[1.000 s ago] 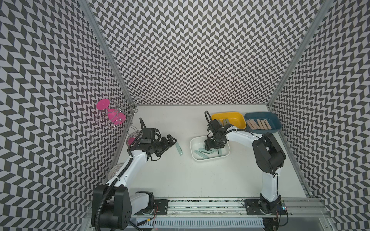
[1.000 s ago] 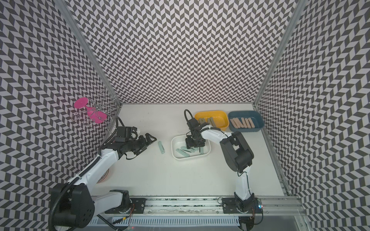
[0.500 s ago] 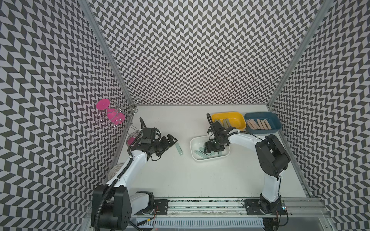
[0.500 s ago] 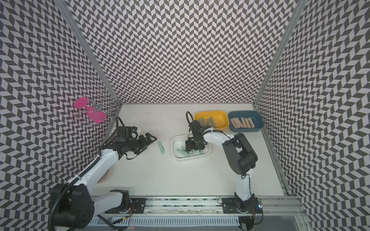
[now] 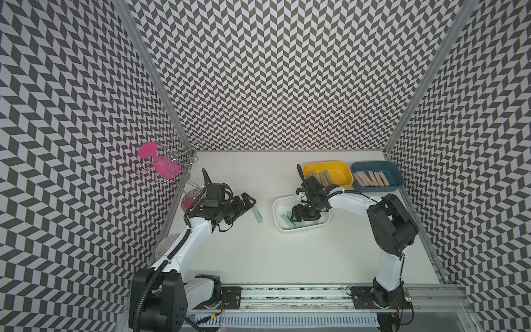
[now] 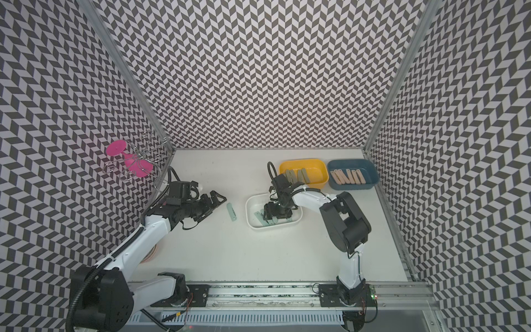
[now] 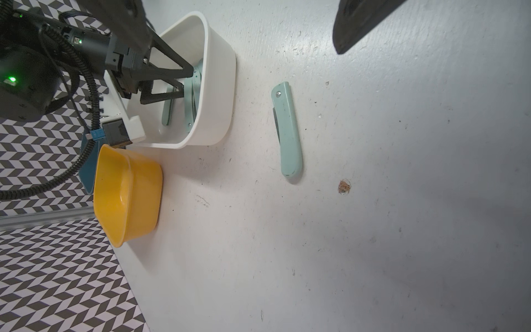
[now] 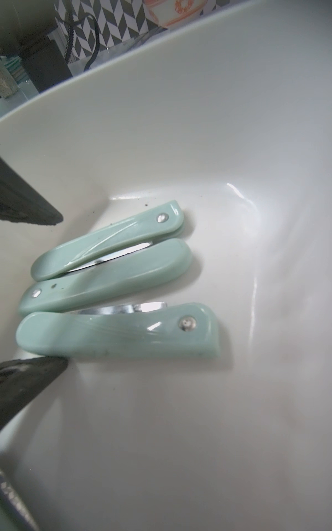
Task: Place the fruit knives into the storage box by color
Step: Adjust the fruit knife in the storage box.
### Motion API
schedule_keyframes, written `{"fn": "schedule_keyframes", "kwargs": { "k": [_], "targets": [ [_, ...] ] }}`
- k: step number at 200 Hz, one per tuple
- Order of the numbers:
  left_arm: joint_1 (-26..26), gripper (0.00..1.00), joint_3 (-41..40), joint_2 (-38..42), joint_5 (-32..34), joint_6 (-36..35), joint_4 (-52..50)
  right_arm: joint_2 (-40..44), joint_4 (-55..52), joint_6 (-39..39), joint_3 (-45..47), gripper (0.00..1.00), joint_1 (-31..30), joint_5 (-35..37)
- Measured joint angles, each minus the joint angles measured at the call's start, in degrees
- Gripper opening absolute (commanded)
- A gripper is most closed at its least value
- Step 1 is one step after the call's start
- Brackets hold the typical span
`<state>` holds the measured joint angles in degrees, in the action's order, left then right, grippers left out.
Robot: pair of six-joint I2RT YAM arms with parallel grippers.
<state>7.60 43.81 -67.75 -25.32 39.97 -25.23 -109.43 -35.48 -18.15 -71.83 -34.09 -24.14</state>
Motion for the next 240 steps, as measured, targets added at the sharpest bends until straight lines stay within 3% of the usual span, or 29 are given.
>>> {"fn": "schedule_keyframes", "kwargs": {
  "k": [61,130,205,240],
  "targets": [
    [0.3,1.00,0.0,0.0,0.2,-0.5,0.4,3.0,-1.0,-2.0,-1.2,0.71,-0.3,4.4],
    [-0.7,1.00,-2.7,8.0,1.3,-1.3,0.3,6.3,-1.0,-3.3,-17.9,0.67,-2.8,8.0],
    [-14.9,1.00,-6.3,9.9,0.0,-2.3,4.3,2.1,4.2,-1.5,-20.4,0.57,-16.0,14.1],
    [-17.9,1.00,-6.3,9.9,-1.4,-3.1,6.5,-4.8,6.1,-2.4,-21.6,0.56,-20.9,17.7]
  ]
}}
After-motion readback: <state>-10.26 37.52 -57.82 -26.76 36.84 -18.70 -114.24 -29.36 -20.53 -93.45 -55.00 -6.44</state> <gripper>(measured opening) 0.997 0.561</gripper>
